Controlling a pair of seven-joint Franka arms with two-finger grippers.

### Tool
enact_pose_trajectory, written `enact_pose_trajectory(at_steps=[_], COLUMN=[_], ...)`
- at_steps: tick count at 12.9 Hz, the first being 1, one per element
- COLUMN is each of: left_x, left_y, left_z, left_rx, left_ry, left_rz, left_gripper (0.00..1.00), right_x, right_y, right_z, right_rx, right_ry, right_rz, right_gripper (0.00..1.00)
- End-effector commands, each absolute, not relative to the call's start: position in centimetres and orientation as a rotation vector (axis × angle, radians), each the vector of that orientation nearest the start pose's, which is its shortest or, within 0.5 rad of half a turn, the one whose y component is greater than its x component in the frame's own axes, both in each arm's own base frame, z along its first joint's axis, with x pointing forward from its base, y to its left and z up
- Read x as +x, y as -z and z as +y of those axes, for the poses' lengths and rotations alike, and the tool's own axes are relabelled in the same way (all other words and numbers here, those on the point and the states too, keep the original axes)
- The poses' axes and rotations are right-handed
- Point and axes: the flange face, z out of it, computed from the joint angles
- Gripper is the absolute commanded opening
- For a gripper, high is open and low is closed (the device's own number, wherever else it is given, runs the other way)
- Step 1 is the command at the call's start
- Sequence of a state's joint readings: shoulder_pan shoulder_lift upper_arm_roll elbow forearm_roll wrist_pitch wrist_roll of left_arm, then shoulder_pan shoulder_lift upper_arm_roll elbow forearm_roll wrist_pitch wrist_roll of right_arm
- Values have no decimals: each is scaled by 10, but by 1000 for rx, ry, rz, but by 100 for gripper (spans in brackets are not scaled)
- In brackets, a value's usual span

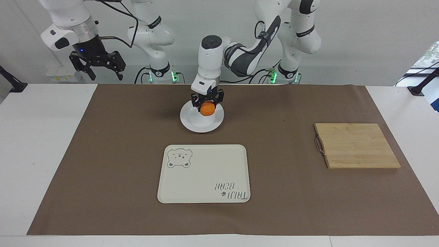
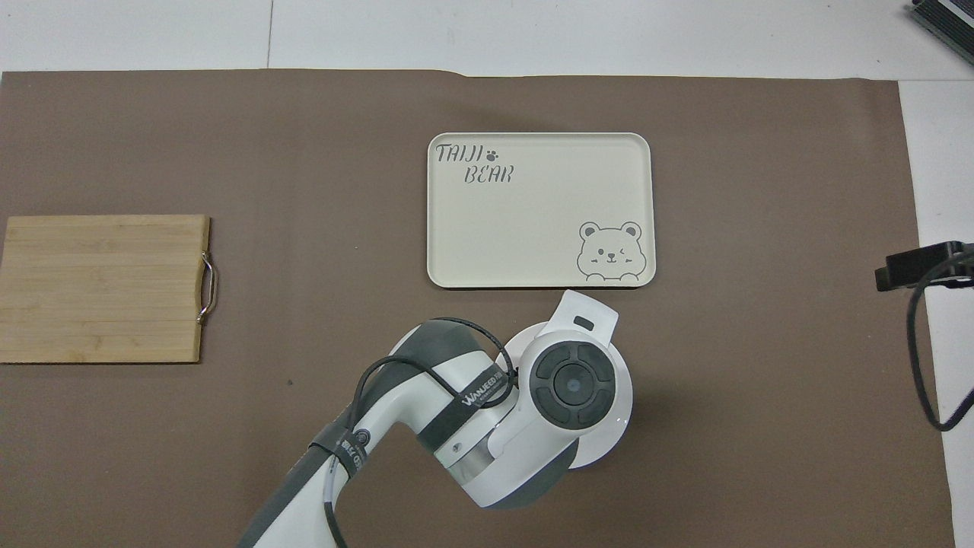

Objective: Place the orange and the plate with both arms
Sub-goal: 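Lift the orange with the left gripper and carry it over the plate, then lower the orange onto the white plate and open the left gripper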

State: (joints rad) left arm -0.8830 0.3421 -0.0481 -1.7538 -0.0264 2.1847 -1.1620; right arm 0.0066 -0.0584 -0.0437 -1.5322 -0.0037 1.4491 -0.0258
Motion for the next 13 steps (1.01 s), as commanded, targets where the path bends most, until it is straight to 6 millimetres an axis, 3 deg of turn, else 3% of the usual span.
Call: enact_pose_trajectory(at_steps=[1,4,6,7,8,9,11,13], left_x=[379,366,365,364,363,364,370,380], left_y=[-361,-335,-333,-328,-325,-327,-333,-359], left_z=[-532,-538,-537,-535,-534,-533,-532,-522], left_rx=[-3220,-3215,-3212,-3206,-3202,-3198,-3200,-3225], left_ry=[38,43,41,35,32,30,65,103], left_rz=[-424,-450,-450,-449,-446,-445,-432,-418], left_gripper=[0,0,0,21,85,100,100,100], right_x=[518,518,518,518,518,518,518,518], right_y=[-664,-664,-664,-664,-663,-664,-664,-664], right_z=[-22,-22,-22,-22,-22,-22,-22,-22], right_rx=[-3151,-3151,-3151,-3151,-3151,-3151,-3151,-3151], right_ry=[-49,-49,-49,-49,-51,-49,-49,-49], right_rz=[46,46,46,46,46,46,46,48], right_gripper=[100,100,100,100,100,100,100,100])
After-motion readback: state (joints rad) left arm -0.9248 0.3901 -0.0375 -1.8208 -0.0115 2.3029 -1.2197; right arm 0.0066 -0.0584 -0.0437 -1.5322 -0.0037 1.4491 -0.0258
